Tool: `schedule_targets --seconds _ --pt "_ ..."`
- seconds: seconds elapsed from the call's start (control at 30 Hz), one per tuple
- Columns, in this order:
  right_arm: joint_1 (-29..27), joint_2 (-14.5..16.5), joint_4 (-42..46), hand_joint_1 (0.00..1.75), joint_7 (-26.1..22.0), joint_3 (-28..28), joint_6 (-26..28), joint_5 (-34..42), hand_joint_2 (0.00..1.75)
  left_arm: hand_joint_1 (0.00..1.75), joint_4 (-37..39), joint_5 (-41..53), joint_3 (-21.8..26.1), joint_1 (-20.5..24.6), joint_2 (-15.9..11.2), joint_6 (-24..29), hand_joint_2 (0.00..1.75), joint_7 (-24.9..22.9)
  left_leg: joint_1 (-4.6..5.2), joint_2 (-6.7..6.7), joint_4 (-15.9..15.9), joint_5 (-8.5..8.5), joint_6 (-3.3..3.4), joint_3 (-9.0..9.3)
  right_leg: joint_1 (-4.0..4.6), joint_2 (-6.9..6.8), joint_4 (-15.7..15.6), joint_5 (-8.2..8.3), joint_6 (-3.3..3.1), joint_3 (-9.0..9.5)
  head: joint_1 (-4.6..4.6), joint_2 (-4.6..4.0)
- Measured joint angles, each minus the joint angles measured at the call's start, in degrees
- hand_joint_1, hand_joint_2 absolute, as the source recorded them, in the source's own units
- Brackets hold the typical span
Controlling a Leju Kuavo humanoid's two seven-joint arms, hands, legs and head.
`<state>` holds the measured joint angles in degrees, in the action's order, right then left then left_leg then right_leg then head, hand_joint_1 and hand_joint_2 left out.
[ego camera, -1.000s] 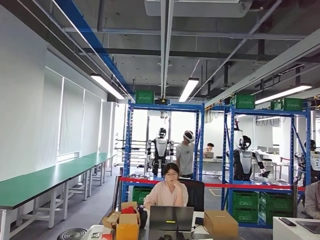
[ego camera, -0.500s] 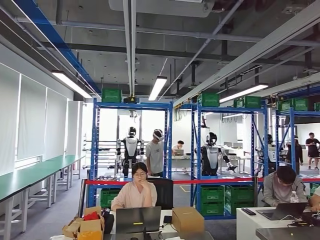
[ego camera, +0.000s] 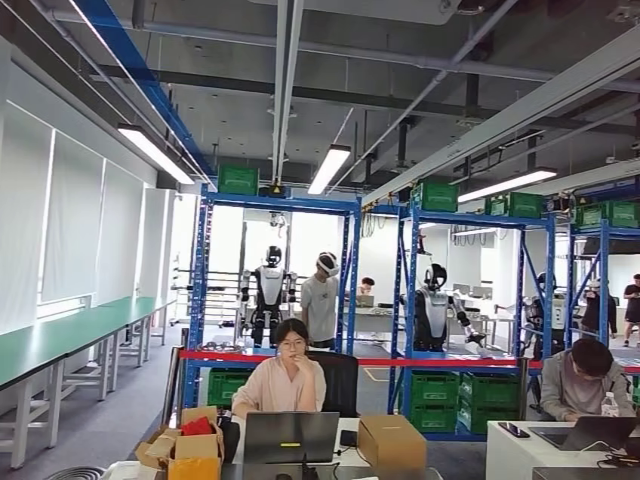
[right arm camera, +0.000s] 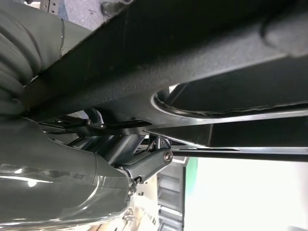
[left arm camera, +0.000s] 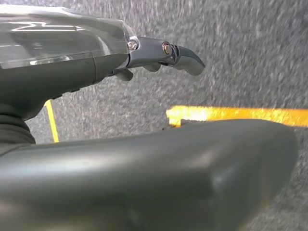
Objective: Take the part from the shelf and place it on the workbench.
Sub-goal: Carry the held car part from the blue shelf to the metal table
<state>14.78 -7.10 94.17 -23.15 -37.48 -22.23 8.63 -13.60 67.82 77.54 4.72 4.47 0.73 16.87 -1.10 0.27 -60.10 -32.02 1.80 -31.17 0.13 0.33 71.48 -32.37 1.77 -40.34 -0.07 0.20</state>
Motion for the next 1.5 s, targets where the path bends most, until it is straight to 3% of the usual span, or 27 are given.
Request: schedule_targets --seconds 0.03,0.1,0.2,0.27,0.3,0.37,0.43,0.47,0.57,0.63,0.73,0.8,0.93,0.97,1.0,1.07,1.1,1.13,1.27,1.33,1.43,1.47,1.5 --pt "0.0 0.0 0.0 1.75 0.0 0.0 0.0 0.0 1.75 0.00 0.0 0.0 0.0 0.0 0.1 0.0 1.75 0.0 0.03 -0.01 0.1 -0.45 -0.03 0.62 0.36 -0.10 -3.8 2.81 -0.65 0.97 0.00 0.00" --pt "0.0 -0.2 0.0 1.75 0.0 0.0 0.0 0.0 1.75 0.00 0.0 0.0 0.0 0.0 0.3 0.0 1.75 0.0 -0.02 -0.02 0.7 -1.02 -0.23 1.62 1.11 -0.32 -9.6 5.88 -2.13 2.65 -0.02 0.03" --pt "0.0 -0.4 0.3 1.75 -0.1 0.1 -0.1 0.0 1.75 0.00 0.0 0.1 -0.1 0.0 0.6 0.0 1.75 -0.3 -0.14 0.14 1.6 -0.93 -0.98 2.76 1.50 -0.23 -12.8 5.74 -3.47 4.27 -0.09 0.09" --pt "0.1 -0.4 0.6 1.75 -0.1 0.2 -0.1 0.1 1.75 0.00 0.0 0.1 -0.2 0.2 0.7 -0.1 1.75 -0.3 -0.12 0.18 0.6 -1.30 -1.30 2.97 1.21 -0.19 -14.5 5.62 -3.62 5.96 -0.09 0.07" --pt "0.1 -0.4 0.7 1.75 -0.2 0.2 -0.2 0.1 1.75 0.00 0.0 0.2 -0.3 0.3 0.7 -0.1 1.75 -0.2 -0.11 0.13 -1.2 -1.98 -1.41 2.17 1.01 -0.18 -15.1 5.52 -3.66 6.75 -0.10 0.07" --pt "0.1 -0.4 0.8 1.75 -0.2 0.3 -0.3 0.2 1.75 0.00 0.0 0.3 -0.3 0.4 0.7 -0.1 1.75 -0.2 -0.14 0.02 -7.4 -4.36 -1.72 -1.73 0.81 -0.12 -15.5 5.04 -3.69 7.71 -0.11 0.04" --pt "-0.3 -0.5 0.8 1.75 -0.2 0.3 -0.3 0.2 1.75 0.00 0.0 0.4 -0.4 0.2 0.6 -0.1 1.75 -0.2 -0.25 0.01 -12.5 -5.62 -2.19 -5.94 0.70 0.10 -15.5 4.21 -3.50 8.56 -0.11 0.03" --pt "-0.4 -0.5 0.8 1.75 -0.2 0.3 -0.3 0.2 1.75 0.00 0.0 0.4 -0.4 0.1 0.6 -0.1 1.75 -0.2 -0.34 0.01 -12.6 -4.73 -2.46 -6.94 0.60 0.23 -15.4 3.73 -3.32 9.14 -0.11 0.02" --pt "-0.6 -0.5 0.8 1.75 -0.2 0.3 -0.3 0.2 1.75 0.00 0.0 0.4 -0.4 -0.1 0.5 -0.1 1.75 -0.1 -0.83 -0.03 -4.3 2.47 -3.28 -5.69 0.16 0.48 -15.0 1.91 -2.33 11.27 -0.11 0.01" --pt "-0.6 -0.6 0.8 1.75 -0.2 0.3 -0.3 0.2 1.75 0.00 0.0 0.4 -0.4 -0.1 0.5 -0.1 1.75 -0.1 -0.74 -0.03 -0.9 4.23 -2.70 -4.94 0.09 0.64 -14.4 0.72 -1.44 11.82 -0.14 0.02" --pt "-0.7 -0.6 1.1 1.75 -0.2 0.3 -0.3 0.2 1.75 0.00 0.0 0.5 -0.4 0.0 0.5 0.0 1.75 -0.1 -0.46 -0.08 -0.9 3.80 -1.22 -4.67 -0.01 0.65 -13.6 -0.10 -0.56 11.89 -0.15 0.04" --pt "-0.7 -0.8 1.4 1.75 -0.4 0.4 -0.4 0.3 1.75 0.00 0.0 0.5 -0.5 0.1 0.5 0.0 1.75 0.0 -0.60 -0.14 -0.5 3.51 -0.67 -3.89 -0.17 0.44 -10.7 -0.70 -0.13 10.52 -0.14 0.04" --pt "-1.2 -1.2 1.9 1.75 -0.5 0.6 -0.6 0.4 1.75 0.00 0.0 0.6 -0.5 0.1 0.5 0.0 1.75 -0.1 -0.65 -0.16 -0.1 2.37 -0.26 -2.54 -0.37 0.06 2.4 -4.89 0.73 1.80 -0.15 0.01" --pt "-1.3 -1.3 2.0 1.75 -0.6 0.6 -0.7 0.4 1.75 0.00 0.0 0.6 -0.6 0.1 0.5 0.0 1.75 -0.1 -0.63 -0.18 -0.1 1.97 -0.28 -2.08 -0.37 0.01 3.1 -4.37 0.69 0.55 -0.15 0.01" --pt "-1.4 -1.3 2.1 1.75 -0.6 0.6 -0.7 0.4 1.75 0.00 0.0 0.6 -0.6 0.0 0.5 0.0 1.75 -0.1 -0.61 -0.22 -0.1 1.52 -0.35 -1.49 -0.33 -0.02 1.6 -2.55 0.50 0.34 -0.15 0.00" --pt "-1.5 -1.4 2.3 1.75 -0.6 0.7 -0.8 0.3 1.75 0.00 0.0 0.6 -0.6 0.0 0.5 0.0 1.75 -0.2 -0.61 -0.30 0.0 0.62 -0.57 -0.19 -0.04 -0.06 -5.5 2.90 -0.18 2.12 -0.15 0.00" --pt "-1.5 -1.4 2.5 1.75 -0.7 0.7 -0.8 0.3 1.75 0.00 0.0 0.6 -0.6 0.1 0.5 0.0 1.75 -0.3 -0.63 -0.32 0.2 0.31 -0.72 0.35 0.21 -0.12 -8.5 4.49 -0.62 2.97 -0.15 0.00" --pt "-1.5 -1.5 2.6 1.75 -0.7 0.8 -0.8 0.2 1.75 0.00 0.0 0.6 -0.6 0.1 0.5 0.0 1.75 -0.4 -0.63 -0.32 0.5 0.06 -0.94 0.68 0.46 -0.16 -10.7 5.37 -1.18 3.61 -0.16 0.01" --pt "-1.7 -1.6 3.2 1.75 -1.1 1.0 -0.9 -0.1 1.75 0.00 0.0 0.5 -0.6 0.0 0.6 0.2 1.75 -1.1 -0.47 -0.28 0.6 -0.22 -1.91 1.91 0.59 -0.02 -13.2 5.21 -2.51 5.30 -0.17 0.02" --pt "-1.6 -1.6 3.5 1.75 -1.3 1.0 -0.9 -0.2 1.75 0.00 0.0 0.5 -0.6 0.1 0.5 0.4 1.75 -1.5 -0.43 -0.29 -2.9 -1.86 -2.06 0.42 0.33 -0.06 -14.1 5.00 -2.89 6.73 -0.17 0.02" --pt "-1.9 -1.5 3.6 1.75 -1.6 1.1 -1.1 -0.4 1.75 0.00 0.0 0.5 -0.6 -0.1 0.2 0.8 1.75 -2.2 -0.37 -0.31 -12.8 -5.43 -2.40 -6.06 0.43 0.03 -14.3 4.21 -3.29 7.66 -0.17 0.01" --pt "-2.0 -1.5 3.6 1.75 -1.7 1.1 -1.2 -0.4 1.75 0.00 0.0 0.5 -0.6 -0.3 0.0 0.9 1.75 -2.4 -0.37 -0.31 -14.1 -5.18 -2.51 -7.55 0.47 0.16 -14.3 3.84 -3.30 8.03 -0.17 0.01" --pt "-2.1 -1.5 3.6 1.75 -1.8 1.1 -1.3 -0.5 1.75 0.00 0.0 0.5 -0.6 -0.5 -0.2 1.0 1.75 -2.6 -0.38 -0.30 -13.4 -3.67 -2.57 -8.06 0.47 0.30 -14.3 3.41 -3.24 8.58 -0.17 0.01"
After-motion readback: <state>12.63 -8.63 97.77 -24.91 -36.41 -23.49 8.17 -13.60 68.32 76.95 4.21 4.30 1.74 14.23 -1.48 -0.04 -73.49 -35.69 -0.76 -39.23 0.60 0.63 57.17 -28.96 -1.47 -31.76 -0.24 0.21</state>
